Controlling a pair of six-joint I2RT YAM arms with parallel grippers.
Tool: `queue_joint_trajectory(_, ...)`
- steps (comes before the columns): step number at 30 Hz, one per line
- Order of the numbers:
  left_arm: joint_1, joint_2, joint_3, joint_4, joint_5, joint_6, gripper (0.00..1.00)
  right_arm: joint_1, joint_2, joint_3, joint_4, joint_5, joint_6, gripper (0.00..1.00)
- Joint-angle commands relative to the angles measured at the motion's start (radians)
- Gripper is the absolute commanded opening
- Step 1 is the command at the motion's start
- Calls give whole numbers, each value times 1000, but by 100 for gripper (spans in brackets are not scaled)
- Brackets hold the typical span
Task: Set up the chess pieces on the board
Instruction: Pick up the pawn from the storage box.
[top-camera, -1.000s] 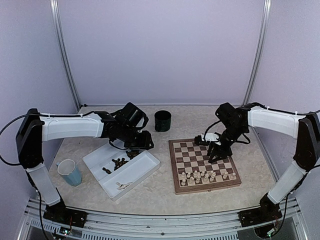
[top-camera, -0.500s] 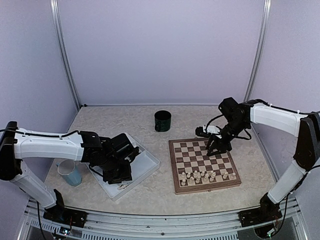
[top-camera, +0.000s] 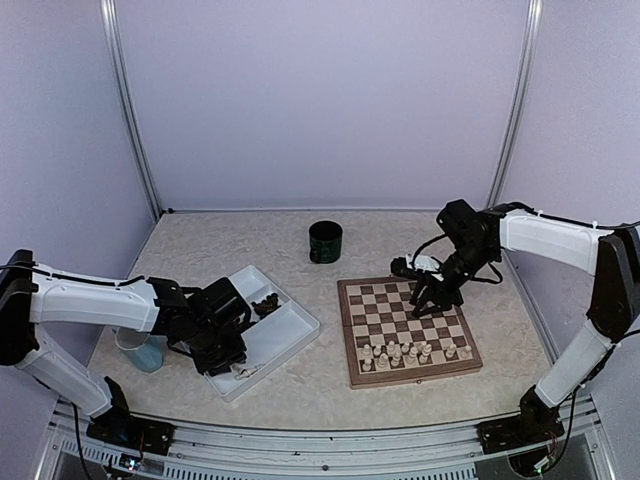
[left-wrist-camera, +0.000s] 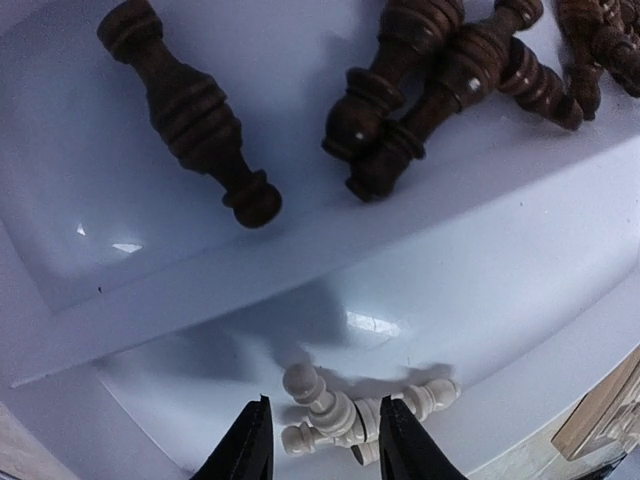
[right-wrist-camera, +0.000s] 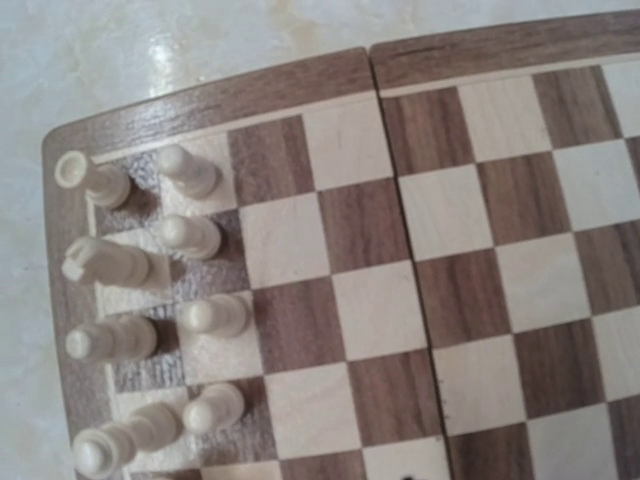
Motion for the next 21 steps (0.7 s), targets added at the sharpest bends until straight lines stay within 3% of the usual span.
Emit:
queue_joint_trajectory(1,27,9,0,67,14,6,35,-7,-6,-23,2,-46,-22,35)
queue_joint_trajectory(8,36,97,35,68,66,51,27,-8,10,-36,8,-51,-29,34)
queue_joint_trajectory(15,-3,159,101,-43,59,64,27,-12,21,-43,2,-54,-46,34)
queue_joint_trajectory(21,14,180,127,-16,67,129,16,-12,28,-37,7,-64,-44,34)
